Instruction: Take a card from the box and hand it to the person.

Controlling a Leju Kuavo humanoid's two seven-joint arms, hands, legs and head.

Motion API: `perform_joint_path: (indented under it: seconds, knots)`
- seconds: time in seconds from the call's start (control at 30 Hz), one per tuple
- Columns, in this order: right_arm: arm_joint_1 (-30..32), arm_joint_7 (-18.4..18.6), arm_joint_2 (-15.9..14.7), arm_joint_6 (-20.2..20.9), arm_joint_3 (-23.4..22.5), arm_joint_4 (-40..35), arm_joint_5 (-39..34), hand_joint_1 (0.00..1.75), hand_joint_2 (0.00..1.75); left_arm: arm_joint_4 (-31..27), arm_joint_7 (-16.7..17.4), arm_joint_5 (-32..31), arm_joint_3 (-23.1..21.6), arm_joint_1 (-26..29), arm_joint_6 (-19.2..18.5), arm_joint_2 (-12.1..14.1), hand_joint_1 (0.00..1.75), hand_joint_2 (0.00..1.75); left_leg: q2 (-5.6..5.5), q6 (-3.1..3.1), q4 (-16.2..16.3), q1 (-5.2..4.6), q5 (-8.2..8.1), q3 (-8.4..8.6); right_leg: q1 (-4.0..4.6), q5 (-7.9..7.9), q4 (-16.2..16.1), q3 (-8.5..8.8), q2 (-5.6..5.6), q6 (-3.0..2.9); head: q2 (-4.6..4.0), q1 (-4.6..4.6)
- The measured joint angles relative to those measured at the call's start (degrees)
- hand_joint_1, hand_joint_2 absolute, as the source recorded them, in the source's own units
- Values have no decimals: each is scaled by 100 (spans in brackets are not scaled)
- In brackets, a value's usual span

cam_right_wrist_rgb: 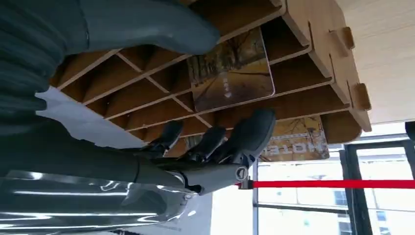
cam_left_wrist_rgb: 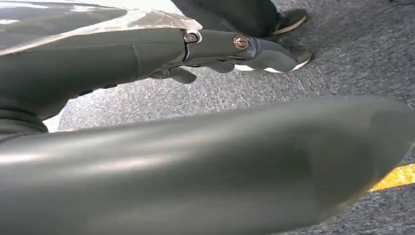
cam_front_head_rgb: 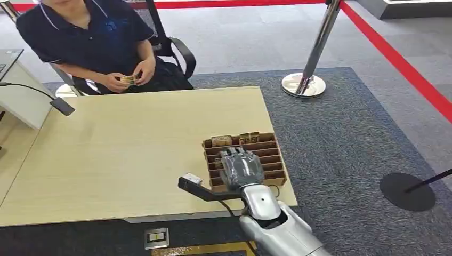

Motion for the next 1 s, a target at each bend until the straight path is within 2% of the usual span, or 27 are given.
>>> perform_joint_path:
  seconds: [0.77,1.0]
  knots:
    - [-40,-59,31,79,-39,-61,31,63,175,33,4,48,0,-5,-2,2,0,0,0,0,0,0,0,0,0,0,0,0,0,0,0,0]
    - [-161,-78,70,157,-37,31,11,68,175,37,0,68,2,-5,-2,2,0,0,0,0,0,0,0,-1,0,0,0,0,0,0,0,0]
